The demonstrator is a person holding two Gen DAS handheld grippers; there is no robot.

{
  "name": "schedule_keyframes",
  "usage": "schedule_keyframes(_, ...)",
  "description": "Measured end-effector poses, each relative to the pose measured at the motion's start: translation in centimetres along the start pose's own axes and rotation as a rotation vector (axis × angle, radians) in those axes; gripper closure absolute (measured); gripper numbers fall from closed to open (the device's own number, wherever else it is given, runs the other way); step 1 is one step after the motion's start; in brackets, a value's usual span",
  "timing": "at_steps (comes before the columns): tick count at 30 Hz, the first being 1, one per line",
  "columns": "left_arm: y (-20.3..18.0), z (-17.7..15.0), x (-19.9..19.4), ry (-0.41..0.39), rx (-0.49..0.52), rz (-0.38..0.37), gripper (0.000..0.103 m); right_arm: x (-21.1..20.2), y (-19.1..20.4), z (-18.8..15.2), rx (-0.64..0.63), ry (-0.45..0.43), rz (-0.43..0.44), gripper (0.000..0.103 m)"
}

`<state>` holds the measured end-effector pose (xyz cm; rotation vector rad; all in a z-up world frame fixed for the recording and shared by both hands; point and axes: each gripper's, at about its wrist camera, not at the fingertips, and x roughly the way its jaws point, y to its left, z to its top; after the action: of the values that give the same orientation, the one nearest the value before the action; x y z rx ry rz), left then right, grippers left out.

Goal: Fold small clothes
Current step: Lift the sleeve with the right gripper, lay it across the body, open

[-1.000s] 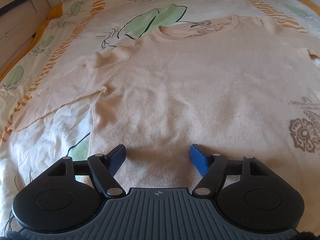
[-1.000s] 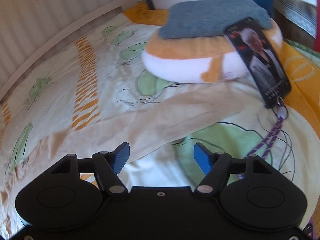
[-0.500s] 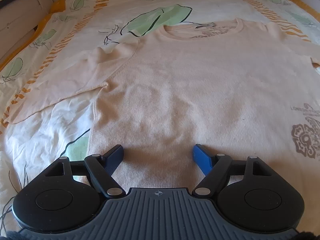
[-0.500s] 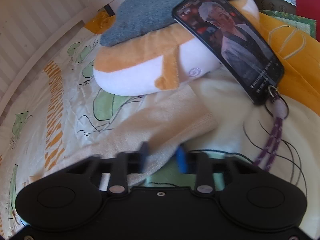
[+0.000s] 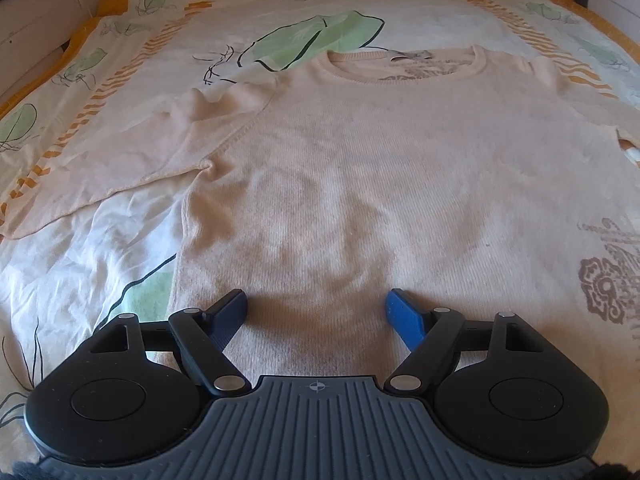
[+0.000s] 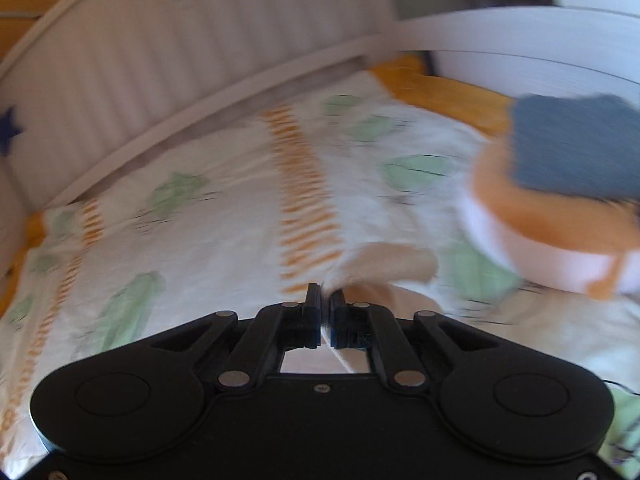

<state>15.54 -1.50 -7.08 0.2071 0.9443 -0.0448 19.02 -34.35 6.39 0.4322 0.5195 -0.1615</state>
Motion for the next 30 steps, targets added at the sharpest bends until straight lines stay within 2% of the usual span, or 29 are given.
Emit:
schedule_keyframes(3, 0.2, -0.1, 0.0, -0.003, -0.005, -0.01, 0.026, 1.7, 5.7, -0.8, -0.067, 0.037, 0.119, 0.092)
schedule_keyframes(7, 0.4, -0.2, 0.1, -0.01, -0.009, -0.023, 0.025, 4.3, 11.7, -4.0, -0.141, 0.118, 0.241, 0.092)
schedule_keyframes(13, 0.4, -0.3, 0.1, -0.016, -0.012, -0.032, 0.025, 8.0, 17.3, -10.4, -0.229, 0.284, 0.324, 0.092)
schedule_keyframes(17, 0.4, -0.2, 0.1, -0.016, -0.013, -0.031, 0.023, 9.3, 17.9, -14.0, -0.273, 0.369, 0.333, 0.084)
schedule_keyframes(20, 0.6, -0.2, 0.1, -0.017, -0.018, -0.038, 0.021, 8.8, 17.2, -15.0, -0.289, 0.379, 0.345, 0.084)
schedule_keyframes(22, 0.7, -0.2, 0.1, -0.017, -0.023, -0.045, 0.021, 8.2, 16.3, -15.0, -0.28, 0.369, 0.366, 0.08)
schedule_keyframes(24, 0.7, -0.1, 0.1, -0.017, -0.023, -0.045, 0.021, 7.2, 15.1, -14.5, -0.276, 0.338, 0.368, 0.051)
schedule_keyframes(26, 0.6, 0.1, -0.1, -0.015, -0.017, -0.043, 0.022, 6.2, 14.0, -14.2, -0.287, 0.298, 0.356, 0.045)
schedule_keyframes(30, 0.4, 0.8, -0.4, -0.017, -0.004, -0.04, 0.023, 5.0, 11.8, -13.6, -0.279, 0.258, 0.336, 0.045)
